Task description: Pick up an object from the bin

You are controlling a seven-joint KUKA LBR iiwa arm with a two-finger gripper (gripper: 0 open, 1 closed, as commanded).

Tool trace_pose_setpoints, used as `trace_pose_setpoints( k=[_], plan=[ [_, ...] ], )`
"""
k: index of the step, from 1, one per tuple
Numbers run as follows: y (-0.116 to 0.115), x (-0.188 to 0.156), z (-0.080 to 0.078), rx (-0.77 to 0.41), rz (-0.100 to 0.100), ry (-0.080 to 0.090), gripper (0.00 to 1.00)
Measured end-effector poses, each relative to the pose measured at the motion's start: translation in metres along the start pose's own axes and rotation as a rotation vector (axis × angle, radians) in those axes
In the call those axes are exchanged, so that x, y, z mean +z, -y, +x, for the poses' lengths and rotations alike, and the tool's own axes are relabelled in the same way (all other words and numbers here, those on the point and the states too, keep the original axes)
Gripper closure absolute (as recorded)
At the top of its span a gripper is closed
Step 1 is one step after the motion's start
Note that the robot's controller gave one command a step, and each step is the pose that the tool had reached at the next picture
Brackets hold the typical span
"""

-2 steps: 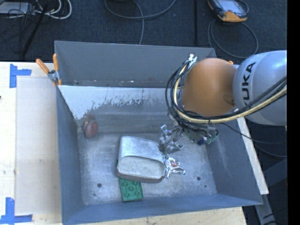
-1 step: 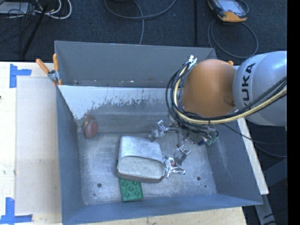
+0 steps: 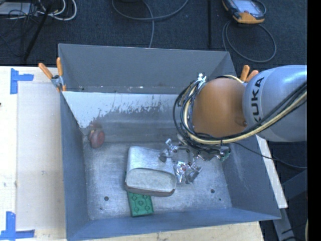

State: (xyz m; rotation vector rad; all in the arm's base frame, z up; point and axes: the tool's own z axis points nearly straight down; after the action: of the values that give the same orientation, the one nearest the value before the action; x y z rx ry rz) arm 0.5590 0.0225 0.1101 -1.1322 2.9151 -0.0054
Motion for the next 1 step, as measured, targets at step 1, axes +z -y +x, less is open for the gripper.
trace_pose_setpoints(
  k=[1],
  plan=[
    [0.0085, 0.0035, -0.0112, -0.298, -0.003, -0.002, 0.00]
  ],
)
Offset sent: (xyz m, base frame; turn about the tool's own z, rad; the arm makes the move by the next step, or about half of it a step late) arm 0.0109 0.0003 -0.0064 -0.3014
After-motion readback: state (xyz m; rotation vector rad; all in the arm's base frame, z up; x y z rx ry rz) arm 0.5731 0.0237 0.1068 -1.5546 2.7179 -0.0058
